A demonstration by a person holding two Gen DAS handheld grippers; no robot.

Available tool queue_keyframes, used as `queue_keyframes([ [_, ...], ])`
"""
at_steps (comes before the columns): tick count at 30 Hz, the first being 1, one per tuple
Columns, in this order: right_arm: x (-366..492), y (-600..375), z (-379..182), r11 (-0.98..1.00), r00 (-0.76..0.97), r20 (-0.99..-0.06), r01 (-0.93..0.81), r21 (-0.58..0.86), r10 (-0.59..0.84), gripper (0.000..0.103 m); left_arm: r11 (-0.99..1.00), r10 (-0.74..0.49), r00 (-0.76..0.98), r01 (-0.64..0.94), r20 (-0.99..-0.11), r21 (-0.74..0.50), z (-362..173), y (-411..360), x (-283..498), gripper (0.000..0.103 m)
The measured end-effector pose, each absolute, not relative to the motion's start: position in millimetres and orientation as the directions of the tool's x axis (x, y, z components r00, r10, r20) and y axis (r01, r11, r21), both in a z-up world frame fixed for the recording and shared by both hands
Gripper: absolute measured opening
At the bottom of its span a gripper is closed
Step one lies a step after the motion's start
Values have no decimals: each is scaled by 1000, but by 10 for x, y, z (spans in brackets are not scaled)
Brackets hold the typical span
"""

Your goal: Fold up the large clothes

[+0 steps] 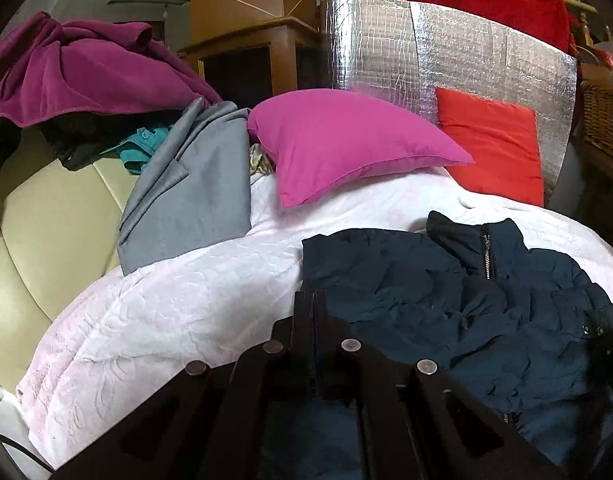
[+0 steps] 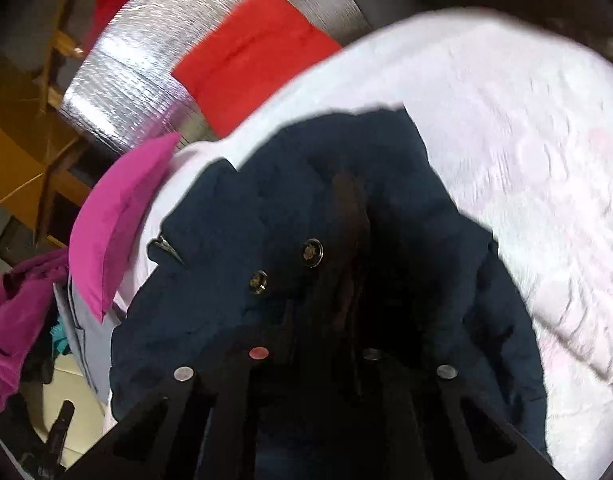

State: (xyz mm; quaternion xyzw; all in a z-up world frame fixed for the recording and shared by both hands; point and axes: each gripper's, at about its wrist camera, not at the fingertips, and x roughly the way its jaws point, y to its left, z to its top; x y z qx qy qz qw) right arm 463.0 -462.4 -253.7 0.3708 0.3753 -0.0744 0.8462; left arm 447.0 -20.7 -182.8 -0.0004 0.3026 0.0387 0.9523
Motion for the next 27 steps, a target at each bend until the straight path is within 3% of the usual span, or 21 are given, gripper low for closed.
queue_keyframes([
  [8, 4573, -4722, -2503, 678, 704, -683, 407, 612, 193, 21, 998, 58, 810, -57, -583, 21, -1851, -250, 4483, 5],
  [10, 4521, -4788, -2456, 661, 722, -659, 393, 640, 209, 21, 1000, 18, 773, -30, -634, -8, -1943, -230, 4576, 38],
  [11, 4503, -4798, -2429, 656, 730, -649, 386, 649, 213, 21, 999, 0, 753, -22, -657, -25, -1991, -219, 4619, 69],
  [12, 4476, -4835, -2394, 653, 739, -639, 378, 657, 215, 21, 999, -22, 731, -15, -682, -49, -2051, -195, 4674, 78],
  [17, 4183, -5199, -2165, 659, 808, -582, 392, 642, 87, 24, 987, -85, 635, -51, -768, -151, -2322, 29, 4941, 78],
  [18, 4108, -5303, -2146, 643, 823, -565, 399, 654, 64, 40, 981, -102, 624, -66, -775, -182, -2358, 81, 4982, 78],
  [19, 4058, -5388, -2152, 626, 827, -561, 417, 659, 40, 70, 977, -113, 617, -75, -779, -201, -2379, 114, 5004, 78],
  [20, 4031, -5439, -2178, 617, 829, -559, 427, 661, 24, 80, 968, -142, 606, -82, -783, -239, -2413, 155, 5044, 78],
  [24, 4239, -5355, -2326, 651, 790, -605, 410, 639, 96, 82, 955, -184, 600, -77, -778, -285, -2513, 129, 5108, 78],
  [27, 4462, -5141, -2425, 730, 726, -683, 427, 533, 74, 82, 975, -141, 582, -61, -801, -216, -2603, 10, 5183, 78],
])
